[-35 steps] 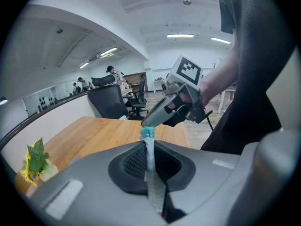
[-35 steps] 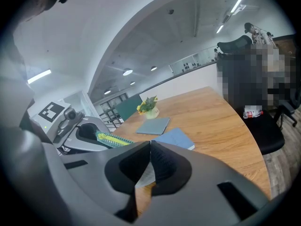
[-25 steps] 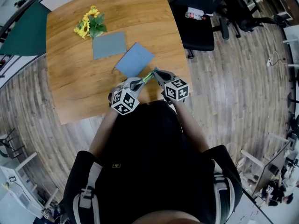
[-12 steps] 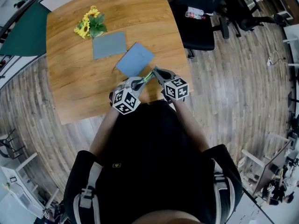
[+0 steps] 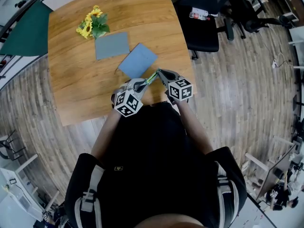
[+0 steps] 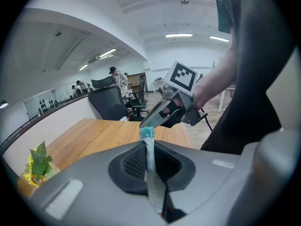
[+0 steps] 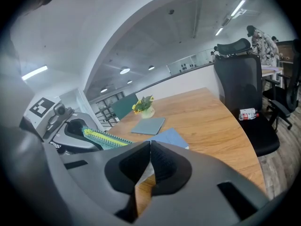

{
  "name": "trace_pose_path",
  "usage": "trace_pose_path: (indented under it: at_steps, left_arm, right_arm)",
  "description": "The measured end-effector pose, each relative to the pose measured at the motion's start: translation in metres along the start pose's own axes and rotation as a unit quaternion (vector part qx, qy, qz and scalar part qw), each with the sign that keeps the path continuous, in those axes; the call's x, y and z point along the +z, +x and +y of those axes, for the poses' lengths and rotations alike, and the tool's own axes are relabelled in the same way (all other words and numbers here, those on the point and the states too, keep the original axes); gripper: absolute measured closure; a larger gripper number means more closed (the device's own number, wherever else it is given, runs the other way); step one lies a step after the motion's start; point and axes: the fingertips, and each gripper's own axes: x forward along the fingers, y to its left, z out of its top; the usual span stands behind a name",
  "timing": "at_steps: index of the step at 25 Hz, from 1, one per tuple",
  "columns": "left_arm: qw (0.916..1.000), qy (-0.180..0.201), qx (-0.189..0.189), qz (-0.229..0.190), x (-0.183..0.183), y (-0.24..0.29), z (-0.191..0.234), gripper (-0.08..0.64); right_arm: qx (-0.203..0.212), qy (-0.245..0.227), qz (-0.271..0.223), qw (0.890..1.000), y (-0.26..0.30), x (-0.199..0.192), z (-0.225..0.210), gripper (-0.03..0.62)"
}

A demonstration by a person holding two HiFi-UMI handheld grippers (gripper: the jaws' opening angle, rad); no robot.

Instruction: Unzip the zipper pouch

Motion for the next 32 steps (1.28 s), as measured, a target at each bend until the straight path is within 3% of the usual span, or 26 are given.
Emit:
trace_pose_path:
  at_steps: [32]
  left_arm:
    - [0.9996, 0.016, -0.008, -0.020, 0.016, -0.003, -0.003, 0.554]
  right_arm:
    - [-0.031, 0.001, 0.003, 1.000, -0.018, 0.004, -0.032, 0.584]
